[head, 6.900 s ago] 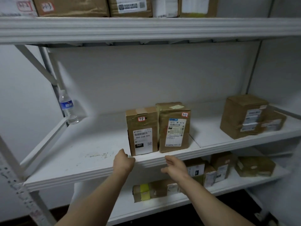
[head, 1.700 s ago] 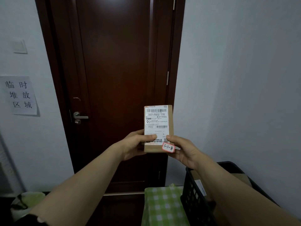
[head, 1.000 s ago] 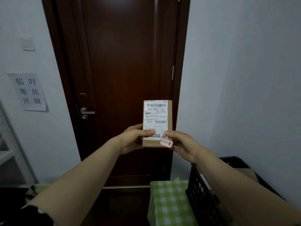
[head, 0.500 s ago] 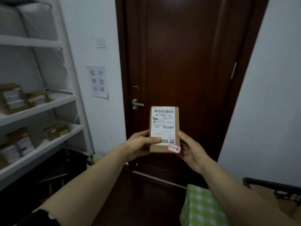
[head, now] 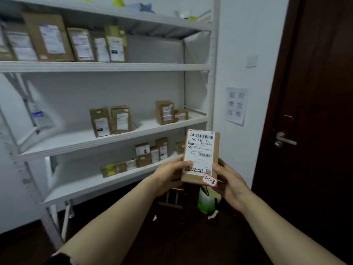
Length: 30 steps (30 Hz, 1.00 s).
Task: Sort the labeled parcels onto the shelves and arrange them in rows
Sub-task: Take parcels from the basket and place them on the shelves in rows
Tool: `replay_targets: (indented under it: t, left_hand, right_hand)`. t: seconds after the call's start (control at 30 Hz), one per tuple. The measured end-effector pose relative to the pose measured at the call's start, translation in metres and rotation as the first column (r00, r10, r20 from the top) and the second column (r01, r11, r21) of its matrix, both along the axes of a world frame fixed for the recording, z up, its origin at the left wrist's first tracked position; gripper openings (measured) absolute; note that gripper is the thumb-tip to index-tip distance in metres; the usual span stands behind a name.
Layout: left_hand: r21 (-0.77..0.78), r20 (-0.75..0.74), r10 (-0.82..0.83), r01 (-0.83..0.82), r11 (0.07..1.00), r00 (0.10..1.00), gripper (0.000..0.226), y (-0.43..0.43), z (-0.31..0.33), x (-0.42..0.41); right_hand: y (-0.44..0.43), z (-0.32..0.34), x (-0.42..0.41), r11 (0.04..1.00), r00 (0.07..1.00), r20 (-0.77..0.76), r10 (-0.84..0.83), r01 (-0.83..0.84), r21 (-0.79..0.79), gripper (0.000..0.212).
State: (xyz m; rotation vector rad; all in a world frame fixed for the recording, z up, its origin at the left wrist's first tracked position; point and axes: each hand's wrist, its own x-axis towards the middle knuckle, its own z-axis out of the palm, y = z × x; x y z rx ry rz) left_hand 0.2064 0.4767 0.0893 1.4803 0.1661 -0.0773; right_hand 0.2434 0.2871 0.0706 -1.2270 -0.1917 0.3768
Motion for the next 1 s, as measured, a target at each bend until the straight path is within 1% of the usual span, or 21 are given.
replay_targets:
  t: [0.13,0.23,0.37,0.43,0.47,0.53,0.57,0.63,0.77,0.83,0.93,1.0]
  left_hand:
    - [-0.002,0.047,0.114,-0.114,0.993,0.992,0.037,0.078,0.017,-0.022]
    - [-0.031,0.1,0.253,-0.252,0.967,0.962,0.024,0.14,0.034,-0.041]
    - [-0.059,0.157,0.409,-0.405,0.912,0.899,0.013,0.224,0.06,-0.067]
    - [-0.055,0.177,0.454,-0.452,0.89,0.873,0.013,0.262,0.073,-0.077]
    - [-0.05,0.179,0.473,-0.473,0.88,0.862,0.014,0.279,0.078,-0.08]
    - [-0.032,0.185,0.501,-0.505,0.863,0.845,0.016,0.308,0.085,-0.082]
    - [-0.025,0.194,0.506,-0.511,0.859,0.841,0.016,0.32,0.087,-0.08]
    - [-0.014,0.221,0.512,-0.523,0.852,0.83,0.016,0.342,0.091,-0.071]
    - [-0.03,0.29,0.508,-0.523,0.852,0.811,0.019,0.364,0.101,-0.037]
    - [-0.023,0.335,0.511,-0.535,0.844,0.792,0.03,0.37,0.109,-0.013]
    - [-0.024,0.381,0.522,-0.557,0.83,0.763,0.033,0.369,0.122,0.034]
    - [-0.033,0.395,0.502,-0.534,0.845,0.77,0.035,0.362,0.133,0.068]
  right_hand:
    - [0.088,0.016,0.007,0.992,0.993,0.02,0.116,-0.117,0.046,0.046]
    - [0.163,0.031,0.007,0.979,0.981,0.038,0.193,-0.195,0.067,0.052]
    - [0.268,0.051,0.002,0.953,0.955,0.069,0.287,-0.292,0.079,0.042]
    - [0.313,0.06,-0.001,0.941,0.944,0.085,0.318,-0.325,0.094,0.047]
    - [0.333,0.064,-0.002,0.937,0.941,0.089,0.327,-0.335,0.1,0.046]
    - [0.368,0.07,-0.001,0.932,0.938,0.087,0.334,-0.343,0.12,0.035]
    - [0.382,0.072,0.0,0.93,0.937,0.087,0.337,-0.346,0.124,0.032]
    - [0.406,0.077,0.007,0.927,0.935,0.093,0.343,-0.353,0.129,0.036]
    - [0.428,0.092,0.04,0.922,0.931,0.127,0.344,-0.36,0.143,0.053]
    - [0.432,0.101,0.063,0.93,0.933,0.164,0.319,-0.341,0.134,0.051]
    - [0.426,0.118,0.106,0.934,0.933,0.214,0.288,-0.323,0.154,0.038]
    - [0.417,0.13,0.139,0.931,0.928,0.249,0.278,-0.325,0.169,0.039]
